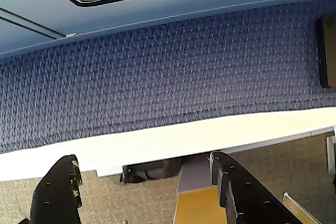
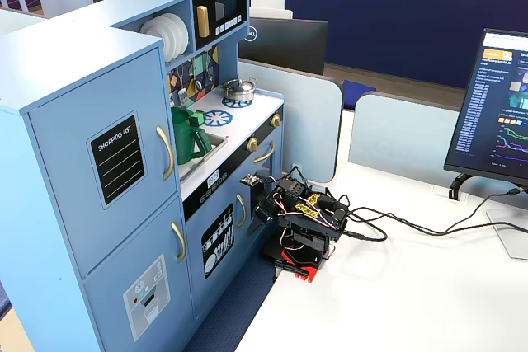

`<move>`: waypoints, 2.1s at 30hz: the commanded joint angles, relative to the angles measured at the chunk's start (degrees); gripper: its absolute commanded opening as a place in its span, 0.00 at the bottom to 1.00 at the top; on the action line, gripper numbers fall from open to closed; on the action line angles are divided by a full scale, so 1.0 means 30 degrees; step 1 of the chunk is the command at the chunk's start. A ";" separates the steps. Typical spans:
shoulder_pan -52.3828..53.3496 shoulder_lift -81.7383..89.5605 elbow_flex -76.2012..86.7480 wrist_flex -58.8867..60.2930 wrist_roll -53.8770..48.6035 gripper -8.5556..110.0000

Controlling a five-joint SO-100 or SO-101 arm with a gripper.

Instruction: Take off the lid from the green recipient and place it on the counter

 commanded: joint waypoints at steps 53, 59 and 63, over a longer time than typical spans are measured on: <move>0.0967 -1.1865 -1.7695 -2.2529 -0.2695 0.36; 0.0850 -1.3535 -1.9043 -2.3086 -0.3076 0.36; 0.0879 -1.4443 -1.9687 -2.3379 -0.3223 0.35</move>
